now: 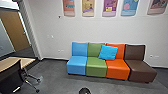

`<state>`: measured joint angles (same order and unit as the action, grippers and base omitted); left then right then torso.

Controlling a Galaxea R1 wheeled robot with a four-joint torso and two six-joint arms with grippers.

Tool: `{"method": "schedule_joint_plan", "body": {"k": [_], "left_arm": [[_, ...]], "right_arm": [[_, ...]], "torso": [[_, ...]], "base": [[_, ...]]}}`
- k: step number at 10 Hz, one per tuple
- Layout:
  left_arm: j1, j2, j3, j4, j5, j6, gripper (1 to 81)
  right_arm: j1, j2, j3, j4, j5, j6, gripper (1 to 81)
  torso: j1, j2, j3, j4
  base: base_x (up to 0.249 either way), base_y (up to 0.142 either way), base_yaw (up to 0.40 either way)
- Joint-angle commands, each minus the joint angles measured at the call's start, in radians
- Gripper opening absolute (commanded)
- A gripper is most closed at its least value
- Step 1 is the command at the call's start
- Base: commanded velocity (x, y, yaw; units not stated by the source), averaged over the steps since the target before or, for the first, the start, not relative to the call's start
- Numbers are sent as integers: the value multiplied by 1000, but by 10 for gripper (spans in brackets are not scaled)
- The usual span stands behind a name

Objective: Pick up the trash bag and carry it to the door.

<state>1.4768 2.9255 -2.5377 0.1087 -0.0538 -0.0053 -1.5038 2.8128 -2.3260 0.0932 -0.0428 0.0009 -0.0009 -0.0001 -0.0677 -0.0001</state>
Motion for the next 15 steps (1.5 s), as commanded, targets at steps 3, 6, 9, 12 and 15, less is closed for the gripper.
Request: {"method": "schedule_joint_plan", "body": {"k": [3,6,9,12,15], "left_arm": [[-46,-6,5,3,46,-4,811],[-46,-5,5,3,46,-2,811],[-46,-6,5,3,46,-4,811],[-46,-6,5,2,46,-4,811],[-46,-5,5,3,46,-4,811]], "right_arm": [[52,-5,11,10,-63,-2,811],[52,-5,11,11,-63,-2,811],[50,-2,11,11,-63,-2,811],[52,-2,11,13,-63,1,811],[50,-3,11,14,-63,1,811]], "torso": [[1,0,0,0],[1,0,0,0],[1,0,0,0],[1,0,0,0],[1,0,0,0]], "base": [[149,0,0],[149,0,0],[146,0,0],[136,0,0],[132,0,0]]}}
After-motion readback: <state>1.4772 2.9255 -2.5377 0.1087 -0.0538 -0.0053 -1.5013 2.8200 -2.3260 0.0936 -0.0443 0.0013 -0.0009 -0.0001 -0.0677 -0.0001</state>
